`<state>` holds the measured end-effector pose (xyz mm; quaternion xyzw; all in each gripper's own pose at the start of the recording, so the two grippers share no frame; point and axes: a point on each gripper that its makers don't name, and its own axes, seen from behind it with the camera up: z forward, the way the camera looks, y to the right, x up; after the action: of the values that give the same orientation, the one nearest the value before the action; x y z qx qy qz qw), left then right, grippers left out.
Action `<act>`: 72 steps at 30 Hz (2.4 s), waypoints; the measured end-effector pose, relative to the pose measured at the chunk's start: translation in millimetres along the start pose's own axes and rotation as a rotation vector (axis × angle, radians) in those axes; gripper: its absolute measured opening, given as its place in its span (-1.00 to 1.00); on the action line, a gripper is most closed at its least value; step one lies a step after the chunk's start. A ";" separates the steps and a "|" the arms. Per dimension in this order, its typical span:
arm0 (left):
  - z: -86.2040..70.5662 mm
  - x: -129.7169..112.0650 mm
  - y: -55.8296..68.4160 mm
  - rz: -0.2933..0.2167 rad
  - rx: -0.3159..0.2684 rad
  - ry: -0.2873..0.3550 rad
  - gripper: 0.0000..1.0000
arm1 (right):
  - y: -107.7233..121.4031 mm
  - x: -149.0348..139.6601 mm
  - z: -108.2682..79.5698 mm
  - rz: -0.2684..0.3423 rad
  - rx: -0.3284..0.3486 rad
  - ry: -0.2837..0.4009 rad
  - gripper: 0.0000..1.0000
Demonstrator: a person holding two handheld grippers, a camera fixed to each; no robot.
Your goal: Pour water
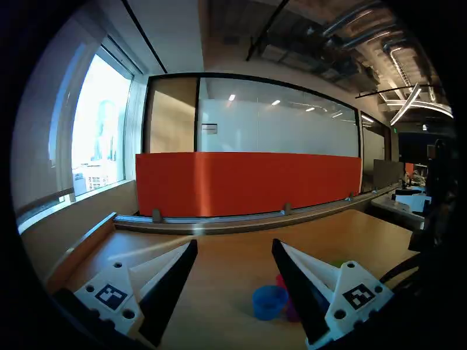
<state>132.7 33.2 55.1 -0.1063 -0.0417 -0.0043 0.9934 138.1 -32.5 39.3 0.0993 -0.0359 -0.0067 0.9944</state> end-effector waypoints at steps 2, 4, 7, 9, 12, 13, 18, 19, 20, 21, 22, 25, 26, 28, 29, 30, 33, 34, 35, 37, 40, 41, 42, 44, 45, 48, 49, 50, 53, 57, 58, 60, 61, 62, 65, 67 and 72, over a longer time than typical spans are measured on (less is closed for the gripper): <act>-0.6 0.2 0.4 0.001 -0.005 0.002 0.89 | -3.9 -0.2 0.3 0.006 0.023 0.001 1.00; -1.2 -0.3 3.0 0.000 -0.022 0.003 0.89 | -9.3 0.9 0.4 0.012 0.052 0.004 1.00; -1.9 -0.3 8.2 -0.001 -0.056 0.001 0.89 | -18.2 3.2 0.0 0.018 0.098 0.012 1.00; -2.5 0.6 11.9 -0.002 -0.079 -0.001 0.88 | -24.3 4.3 -0.4 0.018 0.130 0.018 1.00; -4.0 3.0 17.7 0.003 -0.117 0.000 0.89 | -34.7 3.4 -0.5 0.012 0.182 0.019 1.00; -4.4 3.4 19.3 0.004 -0.128 0.001 0.89 | -38.6 2.8 -0.5 0.010 0.202 0.016 1.00; -5.6 3.9 26.5 0.002 -0.181 0.000 0.89 | -56.1 4.0 -1.0 -0.001 0.282 0.007 1.00; -5.8 4.1 27.8 0.001 -0.191 0.000 0.89 | -60.2 4.4 -1.3 -0.006 0.296 0.006 1.00; -5.9 4.2 29.0 -0.001 -0.200 0.000 0.89 | -63.8 4.7 -1.5 -0.011 0.309 0.005 1.00; -6.0 4.3 29.8 -0.001 -0.208 -0.001 0.89 | -67.5 4.9 -1.8 -0.018 0.322 0.004 1.00; -6.1 4.4 30.5 -0.001 -0.216 -0.002 0.89 | -71.7 5.0 -2.2 -0.029 0.337 0.003 1.00; -5.9 3.4 31.8 0.003 -0.235 -0.008 0.89 | -81.7 5.1 -2.7 -0.060 0.371 -0.001 1.00; -5.7 2.9 32.0 0.005 -0.241 -0.011 0.89 | -84.5 5.0 -2.7 -0.070 0.380 -0.002 1.00; -5.9 1.4 33.2 0.012 -0.254 -0.016 0.89 | -87.8 4.5 -2.3 -0.085 0.390 -0.004 1.00; -6.0 0.7 33.9 0.016 -0.261 -0.018 0.89 | -89.1 4.2 -2.0 -0.091 0.394 -0.005 1.00; -6.2 0.0 34.4 0.022 -0.267 -0.021 0.89 | -90.3 3.5 -2.0 -0.096 0.400 -0.009 1.00; -7.2 -2.7 36.2 0.044 -0.287 -0.032 0.89 | -93.9 0.3 -2.3 -0.107 0.424 -0.025 0.99; -7.6 -3.9 36.8 0.054 -0.294 -0.037 0.89 | -95.3 -1.1 -3.1 -0.111 0.435 -0.031 0.99; -8.0 -5.0 37.4 0.062 -0.300 -0.041 0.89 | -96.4 -2.3 -3.7 -0.115 0.444 -0.037 0.99; -8.9 -7.4 38.5 0.079 -0.312 -0.049 0.89 | -97.8 -4.7 -4.7 -0.126 0.461 -0.047 1.00; -9.8 -12.0 39.6 0.098 -0.330 -0.063 0.89 | -98.3 -9.8 -5.3 -0.145 0.480 -0.063 1.00; -10.0 -13.7 39.9 0.103 -0.336 -0.068 0.89 | -98.2 -11.8 -5.3 -0.152 0.485 -0.069 1.00; -10.1 -15.3 40.0 0.106 -0.341 -0.073 0.89 | -98.2 -13.6 -5.4 -0.160 0.489 -0.074 1.00; -10.2 -18.6 39.7 0.109 -0.352 -0.084 0.89 | -98.3 -17.4 -5.8 -0.179 0.498 -0.086 1.00; -9.8 -20.0 39.2 0.110 -0.355 -0.088 0.89 | -98.3 -19.4 -5.8 -0.187 0.501 -0.091 1.00; -7.8 -24.2 37.3 0.111 -0.364 -0.101 0.89 | -98.8 -25.9 -5.2 -0.208 0.513 -0.109 1.00; -7.1 -25.8 36.7 0.112 -0.368 -0.106 0.89 | -99.1 -28.0 -5.0 -0.211 0.518 -0.116 1.00; -6.3 -27.1 36.1 0.113 -0.371 -0.110 0.89 | -99.3 -29.8 -4.8 -0.213 0.522 -0.122 1.00; -4.2 -32.1 35.8 0.123 -0.384 -0.126 0.89 | -99.6 -34.3 -3.3 -0.214 0.534 -0.140 1.00; -2.0 -42.9 36.6 0.148 -0.398 -0.153 0.89 | -100.2 -40.6 -0.7 -0.207 0.546 -0.163 1.00; -2.0 -46.3 37.6 0.156 -0.405 -0.158 0.89 | -100.4 -42.9 -0.1 -0.203 0.550 -0.169 1.00; -2.0 -53.7 40.1 0.172 -0.421 -0.171 0.89 | -100.7 -48.0 1.5 -0.199 0.558 -0.180 1.00; -2.0 -57.5 41.8 0.179 -0.430 -0.177 0.89 | -100.7 -50.7 2.5 -0.199 0.561 -0.186 1.00; -2.1 -61.8 43.6 0.187 -0.439 -0.184 0.89 | -100.8 -53.7 3.6 -0.199 0.564 -0.192 1.00; -1.7 -72.8 49.1 0.195 -0.465 -0.201 0.89 | -101.2 -62.0 6.6 -0.211 0.572 -0.205 1.00; 0.1 -78.9 50.6 0.192 -0.475 -0.211 0.89 | -101.2 -66.8 9.0 -0.222 0.573 -0.209 1.00; 6.8 -93.0 50.0 0.178 -0.484 -0.238 0.89 | -101.8 -80.2 14.3 -0.250 0.576 -0.218 1.00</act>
<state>40.4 83.5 43.4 -0.3436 -0.1464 0.0856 0.9237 56.5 -133.4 27.5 0.3788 -0.1303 -0.1287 0.9072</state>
